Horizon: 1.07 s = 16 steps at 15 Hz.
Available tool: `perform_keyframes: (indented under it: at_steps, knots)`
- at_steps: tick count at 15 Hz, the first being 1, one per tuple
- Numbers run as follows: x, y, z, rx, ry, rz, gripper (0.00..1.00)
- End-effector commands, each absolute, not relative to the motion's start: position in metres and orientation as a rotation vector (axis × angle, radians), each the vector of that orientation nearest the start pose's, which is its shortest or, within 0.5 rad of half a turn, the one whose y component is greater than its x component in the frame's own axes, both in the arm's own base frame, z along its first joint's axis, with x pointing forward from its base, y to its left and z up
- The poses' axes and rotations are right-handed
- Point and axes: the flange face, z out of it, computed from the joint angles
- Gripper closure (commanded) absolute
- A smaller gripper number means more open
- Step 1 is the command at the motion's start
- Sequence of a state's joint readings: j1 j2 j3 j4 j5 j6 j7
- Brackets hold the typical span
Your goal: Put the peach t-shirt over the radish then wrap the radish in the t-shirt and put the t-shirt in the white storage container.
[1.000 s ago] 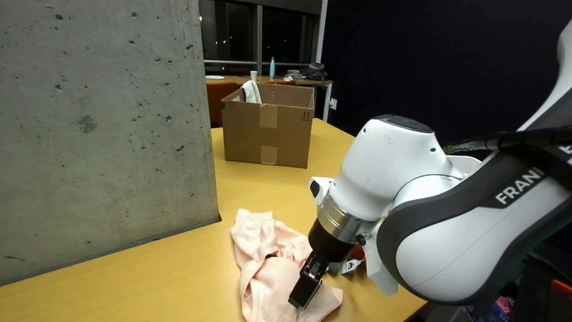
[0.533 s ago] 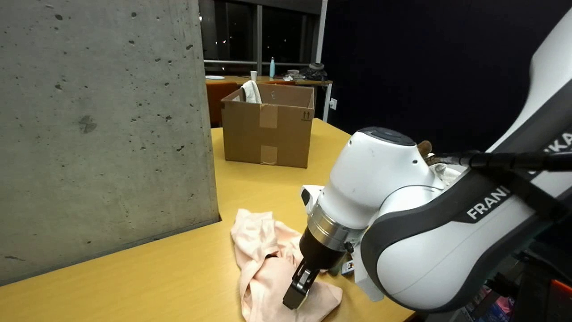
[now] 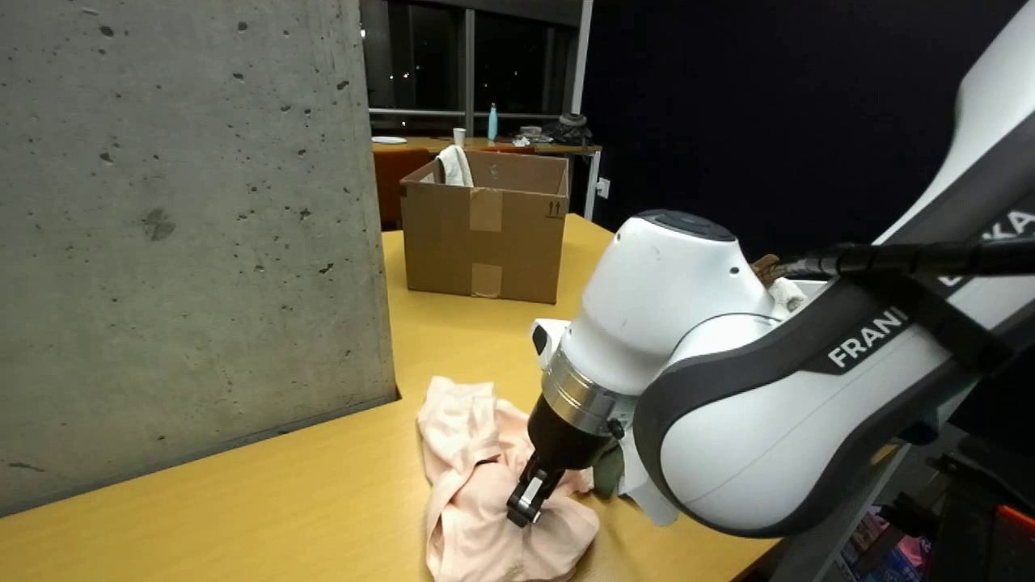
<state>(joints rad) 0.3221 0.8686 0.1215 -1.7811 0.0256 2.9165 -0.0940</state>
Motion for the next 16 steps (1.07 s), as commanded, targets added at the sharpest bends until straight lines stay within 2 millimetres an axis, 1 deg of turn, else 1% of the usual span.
perform_keyframes:
  at_steps: [1, 3, 5, 7, 10, 12, 16]
  knots:
    - [0.615, 0.286, 0.139, -2.909, -0.672, -0.401, 1.0]
    - [0.622, 0.285, 0.162, -2.906, -0.662, -0.433, 0.98]
    - [0.626, 0.279, 0.187, -2.906, -0.643, -0.472, 0.98]
    - [0.631, 0.265, 0.212, -2.91, -0.614, -0.512, 0.98]
    - [0.637, 0.226, 0.243, -2.925, -0.544, -0.569, 0.98]
    - [0.633, 0.201, 0.26, -2.94, -0.494, -0.586, 0.98]
    - [0.604, 0.146, 0.291, -3.013, -0.387, -0.58, 0.98]
